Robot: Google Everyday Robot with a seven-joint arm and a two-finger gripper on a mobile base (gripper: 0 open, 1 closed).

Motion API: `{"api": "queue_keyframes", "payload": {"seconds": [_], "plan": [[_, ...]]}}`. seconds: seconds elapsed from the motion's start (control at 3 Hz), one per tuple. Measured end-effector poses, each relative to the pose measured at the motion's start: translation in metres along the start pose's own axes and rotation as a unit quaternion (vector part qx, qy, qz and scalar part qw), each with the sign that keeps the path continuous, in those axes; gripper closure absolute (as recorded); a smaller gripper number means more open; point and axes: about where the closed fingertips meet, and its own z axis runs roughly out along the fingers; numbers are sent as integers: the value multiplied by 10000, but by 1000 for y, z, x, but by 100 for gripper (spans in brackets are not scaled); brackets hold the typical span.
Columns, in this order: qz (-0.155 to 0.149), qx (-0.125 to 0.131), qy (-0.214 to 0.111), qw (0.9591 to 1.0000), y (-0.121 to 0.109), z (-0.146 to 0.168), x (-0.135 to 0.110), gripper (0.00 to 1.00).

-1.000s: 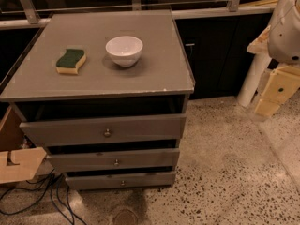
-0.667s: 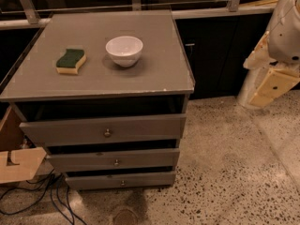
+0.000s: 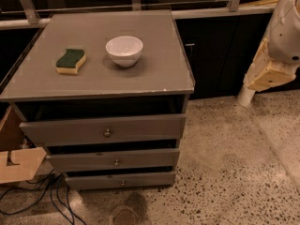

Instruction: Open middle drawer

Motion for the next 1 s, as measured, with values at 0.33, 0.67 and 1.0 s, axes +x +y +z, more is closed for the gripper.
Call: {"api": "queue_keyframes", "payload": {"seconds": [0.33,0.67,1.0], "plan": [[0,0,0,10000,0,0,0,100],[0,0,0,10000,0,0,0,100],[137,-45,-108,9998,15,17,-3,100]]}}
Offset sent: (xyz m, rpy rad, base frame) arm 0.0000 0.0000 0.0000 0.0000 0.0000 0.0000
